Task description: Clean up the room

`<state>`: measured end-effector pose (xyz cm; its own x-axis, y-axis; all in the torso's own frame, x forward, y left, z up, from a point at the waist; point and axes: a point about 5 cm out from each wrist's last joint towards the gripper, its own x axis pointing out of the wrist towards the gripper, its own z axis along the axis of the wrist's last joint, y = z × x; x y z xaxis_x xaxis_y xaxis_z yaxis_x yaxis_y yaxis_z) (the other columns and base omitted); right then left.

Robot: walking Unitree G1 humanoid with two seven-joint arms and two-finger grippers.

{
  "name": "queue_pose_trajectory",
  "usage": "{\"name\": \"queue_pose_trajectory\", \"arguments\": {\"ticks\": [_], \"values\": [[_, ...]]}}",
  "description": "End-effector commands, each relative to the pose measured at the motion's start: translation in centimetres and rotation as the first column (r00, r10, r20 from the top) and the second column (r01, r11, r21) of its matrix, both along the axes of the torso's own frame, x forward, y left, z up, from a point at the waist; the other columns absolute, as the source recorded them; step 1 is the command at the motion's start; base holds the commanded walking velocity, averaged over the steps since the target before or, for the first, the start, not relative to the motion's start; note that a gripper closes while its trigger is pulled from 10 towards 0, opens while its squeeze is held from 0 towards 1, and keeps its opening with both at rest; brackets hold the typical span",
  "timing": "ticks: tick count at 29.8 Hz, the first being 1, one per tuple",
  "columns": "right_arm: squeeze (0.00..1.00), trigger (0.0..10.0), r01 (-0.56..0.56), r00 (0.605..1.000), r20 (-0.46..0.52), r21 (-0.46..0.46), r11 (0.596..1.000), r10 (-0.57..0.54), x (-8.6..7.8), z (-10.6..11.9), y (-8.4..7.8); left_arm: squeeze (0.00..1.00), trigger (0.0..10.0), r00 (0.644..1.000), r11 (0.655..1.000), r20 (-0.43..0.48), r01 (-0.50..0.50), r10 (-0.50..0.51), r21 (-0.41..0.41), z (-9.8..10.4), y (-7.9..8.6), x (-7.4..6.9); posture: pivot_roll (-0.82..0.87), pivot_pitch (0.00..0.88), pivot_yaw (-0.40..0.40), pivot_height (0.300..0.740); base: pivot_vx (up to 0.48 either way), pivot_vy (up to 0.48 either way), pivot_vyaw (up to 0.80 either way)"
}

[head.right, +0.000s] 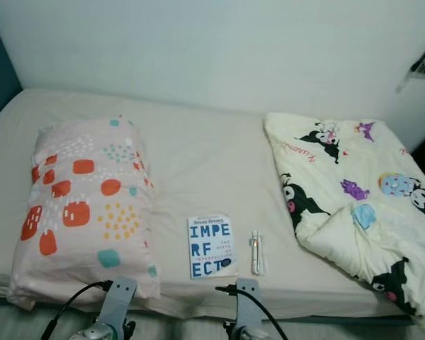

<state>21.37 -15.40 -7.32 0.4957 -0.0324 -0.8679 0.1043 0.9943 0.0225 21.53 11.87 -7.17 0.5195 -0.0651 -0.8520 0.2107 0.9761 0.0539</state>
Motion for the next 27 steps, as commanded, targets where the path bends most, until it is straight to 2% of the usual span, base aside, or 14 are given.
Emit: {"name": "queue_pose_trajectory", "arguments": {"ticks": [1,6,9,10,15,16,17,18,21,23,24,25,26,27], "values": [[0.0,10.0,-0.004,1.0,-0.021,-0.008,1.0,0.004,-0.6,-0.4,0.1,0.0,10.0,1.0,1.0,-0.017,0.008,-0.008,0.001,-0.2,-0.1,-0.4,0.07,0.0,-0.062,0.74,0.0,0.0,0.0],[0.0,10.0,-0.037,0.999,-0.007,-0.018,0.999,0.037,-0.3,-0.2,0.6,0.0,10.0,1.0,0.999,0.001,-0.012,0.012,0.03,0.0,0.7,0.0,0.07,0.0,-0.044,0.74,0.0,0.0,0.0],[0.0,10.0,-0.057,0.998,0.03,-0.016,0.998,0.057,0.2,0.1,0.9,0.0,10.0,0.999,0.997,0.028,-0.03,0.029,0.066,0.2,1.8,0.5,0.07,0.0,-0.03,0.74,0.0,0.0,0.0],[0.0,10.0,-0.079,0.994,0.078,-0.009,0.997,0.079,1.0,0.6,1.0,0.0,10.0,0.998,0.996,0.057,-0.035,0.03,0.08,0.6,2.3,1.1,0.07,0.0,-0.025,0.74,0.0,0.0,0.0],[0.0,10.0,-0.101,0.987,0.119,-0.029,0.994,0.104,1.6,1.0,0.8,0.0,10.0,0.996,0.995,0.092,-0.024,0.015,0.093,0.9,2.8,1.5,0.07,0.001,-0.02,0.74,0.0,0.0,0.0],[0.0,10.0,-0.106,0.982,0.152,-0.043,0.993,0.111,2.2,1.4,0.6,0.0,10.0,0.992,0.995,0.126,-0.023,0.011,0.097,1.2,3.2,1.9,0.07,0.004,-0.019,0.74,0.0,0.0,0.0],[0.0,10.0,-0.118,0.965,0.228,-0.062,0.991,0.13,3.4,2.3,0.4,0.0,10.0,0.98,0.994,0.201,-0.035,0.014,0.102,1.7,3.9,2.5,0.06,0.013,-0.02,0.74,0.0,0.0,0.0],[0.0,10.0,-0.118,0.965,0.228,-0.062,0.991,0.13,3.4,2.3,0.4,0.0,10.0,0.98,0.994,0.201,-0.035,0.014,0.102,1.7,3.9,2.5,0.06,0.013,-0.02,0.74,0.0,0.0,0.0],[0.0,10.0,-0.155,0.927,0.333,-0.07,0.985,0.17,4.9,3.6,0.6,0.0,10.0,0.958,0.994,0.284,-0.069,0.041,0.089,2.3,5.5,2.9,0.07,0.018,-0.024,0.74,0.0,0.0,0.0],[0.0,10.0,-0.186,0.882,0.425,-0.082,0.979,0.203,6.0,4.8,1.1,0.0,10.0,0.92,0.993,0.39,-0.074,0.033,0.09,3.4,7.7,3.2,0.07,0.02,-0.028,0.74,0.0,0.0,0.0],[0.0,10.0,-0.188,0.856,0.479,-0.06,0.98,0.194,6.4,5.4,1.6,0.0,10.0,0.88,0.993,0.473,-0.092,0.045,0.077,4.6,8.2,3.7,0.07,0.021,-0.026,0.74,0.0,0.0,0.0],[0.0,10.0,-0.189,0.838,0.513,-0.044,0.981,0.184,6.7,5.9,1.9,0.0,10.0,0.848,0.992,0.527,-0.104,0.054,0.066,5.6,8.5,4.1,0.07,0.021,-0.026,0.74,0.0,0.0,0.0],[0.0,10.0,-0.189,0.838,0.513,-0.044,0.981,0.184,6.7,5.9,1.9,0.0,10.0,0.848,0.992,0.527,-0.104,0.054,0.066,5.6,8.5,4.1,0.07,0.021,-0.026,0.74,0.0,0.0,0.0],[0.0,10.0,-0.185,0.817,0.551,-0.024,0.983,0.167,6.9,6.3,2.4,0.0,10.0,0.798,0.99,0.599,-0.127,0.067,0.058,6.8,8.5,4.5,0.07,0.021,-0.019,0.74,0.0,0.0,0.0]]}}
